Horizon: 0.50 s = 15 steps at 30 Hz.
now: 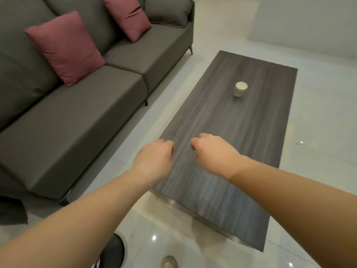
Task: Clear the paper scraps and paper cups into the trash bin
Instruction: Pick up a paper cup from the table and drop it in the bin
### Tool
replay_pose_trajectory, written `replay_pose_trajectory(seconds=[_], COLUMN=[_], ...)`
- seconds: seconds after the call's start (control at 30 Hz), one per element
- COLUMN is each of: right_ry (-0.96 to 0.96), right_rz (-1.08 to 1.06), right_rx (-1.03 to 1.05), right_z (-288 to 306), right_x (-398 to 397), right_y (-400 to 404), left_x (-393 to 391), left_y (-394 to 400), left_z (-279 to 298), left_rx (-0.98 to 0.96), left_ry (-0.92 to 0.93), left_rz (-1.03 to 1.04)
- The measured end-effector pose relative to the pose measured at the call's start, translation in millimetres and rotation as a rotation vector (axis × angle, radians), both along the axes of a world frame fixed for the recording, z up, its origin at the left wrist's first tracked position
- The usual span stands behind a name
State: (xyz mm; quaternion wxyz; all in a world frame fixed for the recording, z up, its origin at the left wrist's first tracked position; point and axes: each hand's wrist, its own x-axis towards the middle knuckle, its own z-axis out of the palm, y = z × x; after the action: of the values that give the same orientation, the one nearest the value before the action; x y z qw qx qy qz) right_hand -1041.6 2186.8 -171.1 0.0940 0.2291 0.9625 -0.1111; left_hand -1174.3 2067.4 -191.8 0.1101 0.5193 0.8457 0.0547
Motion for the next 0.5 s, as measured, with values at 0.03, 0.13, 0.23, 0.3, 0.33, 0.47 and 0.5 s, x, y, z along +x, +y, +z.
replay_pose_trajectory(seconds=[0.03, 0.13, 0.23, 0.3, 0.33, 0.47, 0.5], right_ry=[-0.001, -0.012, -0.012, -0.016, -0.02, -0.038, -0.04], right_rz=[-0.018, -0.069, -0.123, -0.159, -0.177, -0.244, -0.256], right_rx=[-0.006, -0.018, -0.028, -0.036, -0.038, -0.043, -0.043], right_z=[0, 0, -3, -3, -3, 0, 1], right_x=[6, 24, 42, 54, 59, 83, 88], right_y=[3, 10, 13, 16, 19, 30, 32], left_x=[5, 19, 32, 41, 45, 62, 66], left_y=[4, 16, 30, 38, 42, 57, 60], left_z=[-1, -3, -5, -6, -7, -5, -4], left_rx=[-0.003, -0.014, -0.031, -0.04, -0.045, -0.052, -0.053], left_ry=[-0.002, -0.017, -0.023, -0.031, -0.034, -0.033, -0.028], left_rz=[-0.014, -0.072, -0.128, -0.159, -0.176, -0.226, -0.235])
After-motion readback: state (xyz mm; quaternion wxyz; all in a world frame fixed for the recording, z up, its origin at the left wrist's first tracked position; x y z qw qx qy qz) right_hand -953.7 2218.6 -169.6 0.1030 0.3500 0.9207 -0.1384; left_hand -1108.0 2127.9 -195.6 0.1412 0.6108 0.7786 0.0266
